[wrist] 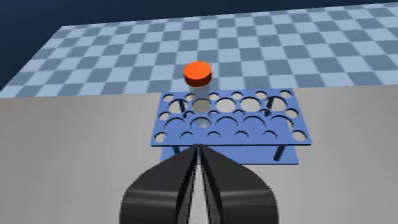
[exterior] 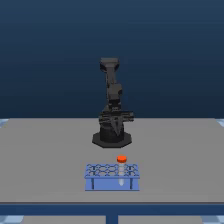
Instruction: Pick up the centrifuge tube on the rack
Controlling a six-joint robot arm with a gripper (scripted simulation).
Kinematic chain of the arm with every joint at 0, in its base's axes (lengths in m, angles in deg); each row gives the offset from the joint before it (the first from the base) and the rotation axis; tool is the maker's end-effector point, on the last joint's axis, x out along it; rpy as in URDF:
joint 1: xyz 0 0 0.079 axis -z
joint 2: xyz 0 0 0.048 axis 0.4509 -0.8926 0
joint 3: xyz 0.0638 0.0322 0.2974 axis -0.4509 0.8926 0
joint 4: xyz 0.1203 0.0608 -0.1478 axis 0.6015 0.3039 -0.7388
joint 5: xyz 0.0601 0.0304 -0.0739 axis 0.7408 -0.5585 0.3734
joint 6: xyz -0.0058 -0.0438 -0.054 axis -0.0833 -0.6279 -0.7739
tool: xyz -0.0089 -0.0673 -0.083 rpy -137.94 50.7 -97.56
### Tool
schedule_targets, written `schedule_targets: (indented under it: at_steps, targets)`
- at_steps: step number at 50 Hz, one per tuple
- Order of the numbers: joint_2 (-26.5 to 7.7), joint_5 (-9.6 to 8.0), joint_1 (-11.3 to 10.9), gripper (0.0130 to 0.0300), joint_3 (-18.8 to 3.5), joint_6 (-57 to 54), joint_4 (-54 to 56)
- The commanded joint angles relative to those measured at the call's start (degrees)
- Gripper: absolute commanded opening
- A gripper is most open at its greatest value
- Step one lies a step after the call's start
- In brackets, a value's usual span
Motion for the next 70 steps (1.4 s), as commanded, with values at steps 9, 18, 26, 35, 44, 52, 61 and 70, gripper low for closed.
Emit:
schedule_targets:
  at_steps: [9,18,26,35,44,52,61,70]
  targets:
    - [0.0,0.0,0.0,0.03,0.0,0.0,0.0]
    - [0.0,0.0,0.0,0.03,0.0,0.0,0.0]
    - [-0.1,0.03,0.0,0.03,0.0,-0.2,0.2]
    - [-0.4,0.19,-0.1,0.03,-0.2,-1.4,1.4]
    - [-1.4,0.64,-0.2,0.03,-0.7,-4.5,4.5]
    - [-2.6,1.17,-0.4,0.03,-1.3,-8.0,8.0]
    - [-5.2,2.21,-0.8,0.03,-2.6,-14.1,14.1]
    - [-8.2,3.3,-1.2,0.03,-4.3,-19.4,19.3]
